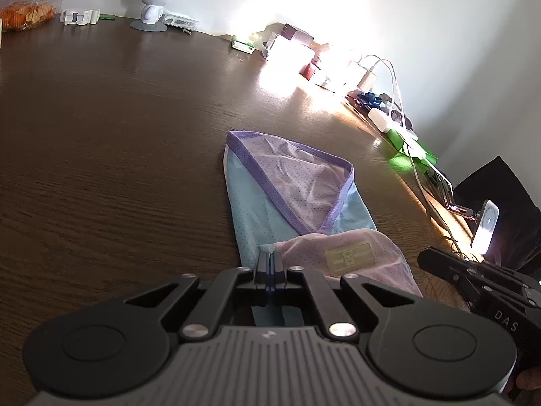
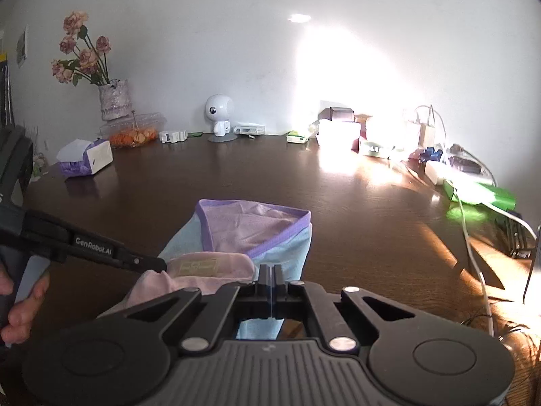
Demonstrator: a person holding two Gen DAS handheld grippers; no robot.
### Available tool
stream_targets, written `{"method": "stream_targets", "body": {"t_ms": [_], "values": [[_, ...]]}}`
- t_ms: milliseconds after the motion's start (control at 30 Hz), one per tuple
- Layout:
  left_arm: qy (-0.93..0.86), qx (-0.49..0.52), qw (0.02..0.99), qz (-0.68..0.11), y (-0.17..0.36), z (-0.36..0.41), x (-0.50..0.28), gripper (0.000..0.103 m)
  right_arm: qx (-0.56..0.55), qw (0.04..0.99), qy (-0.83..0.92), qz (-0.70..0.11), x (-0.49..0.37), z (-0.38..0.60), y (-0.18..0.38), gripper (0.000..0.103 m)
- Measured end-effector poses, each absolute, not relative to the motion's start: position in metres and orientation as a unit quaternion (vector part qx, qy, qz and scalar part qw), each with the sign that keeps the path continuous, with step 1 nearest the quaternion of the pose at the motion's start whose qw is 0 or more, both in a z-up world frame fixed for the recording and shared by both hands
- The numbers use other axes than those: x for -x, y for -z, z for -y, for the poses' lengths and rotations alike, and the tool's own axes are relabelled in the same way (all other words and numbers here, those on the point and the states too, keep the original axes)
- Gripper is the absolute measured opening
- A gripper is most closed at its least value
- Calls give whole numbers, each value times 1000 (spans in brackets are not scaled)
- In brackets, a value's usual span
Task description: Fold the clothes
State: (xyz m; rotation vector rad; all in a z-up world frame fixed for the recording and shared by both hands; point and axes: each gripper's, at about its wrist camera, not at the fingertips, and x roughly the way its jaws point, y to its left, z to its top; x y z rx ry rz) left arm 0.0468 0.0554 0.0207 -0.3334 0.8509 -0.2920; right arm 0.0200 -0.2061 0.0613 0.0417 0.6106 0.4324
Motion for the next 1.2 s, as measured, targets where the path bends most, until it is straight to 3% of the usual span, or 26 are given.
{"method": "stream_targets", "body": {"t_ms": [133, 333, 367, 433, 567, 667, 700, 733, 833, 867, 933, 1000, 1100, 1167, 1200], "values": [[138, 161, 888, -409, -23, -62, -49, 1, -154, 886, -254, -357, -60, 237, -45, 12], [140, 158, 886, -413, -21, -59, -51, 1, -237, 821, -311, -417, -90, 235, -20, 12], [140, 156, 887, -412, -20, -57, -51, 1, -243, 815, -316, -421, -89, 233, -16, 8], [123, 155, 895, -399, -23, -58, -49, 0, -231, 832, -300, -405, -80, 230, -18, 4], [140, 160, 897, -388, -34, -61, -37, 2, -125, 903, -249, -327, -49, 221, -44, 7], [177, 160, 892, -383, -41, -60, -18, 22, -119, 902, -271, -313, -33, 231, -58, 28], [188, 156, 891, -383, -43, -57, -13, 39, -121, 900, -281, -310, -27, 238, -63, 40], [199, 151, 890, -382, -44, -53, -7, 48, -118, 895, -297, -311, -21, 243, -64, 41], [205, 128, 889, -389, -39, -38, -9, 47, -101, 878, -326, -335, -11, 242, -54, 37], [198, 121, 888, -397, -36, -33, -13, 43, -94, 873, -331, -347, -9, 239, -48, 34], [192, 107, 886, -409, -30, -26, -16, 7, -81, 861, -341, -369, -5, 232, -37, 10], [186, 99, 889, -407, -30, -24, -10, 4, -72, 864, -329, -374, 0, 227, -31, 1], [183, 115, 896, -388, -33, -36, 5, 4, -69, 871, -319, -368, 8, 237, -36, 1], [195, 119, 896, -380, -37, -43, 14, 18, -66, 874, -322, -359, 13, 245, -40, 5], [208, 116, 894, -380, -38, -44, 18, 37, -66, 874, -327, -353, 15, 247, -42, 9]]}}
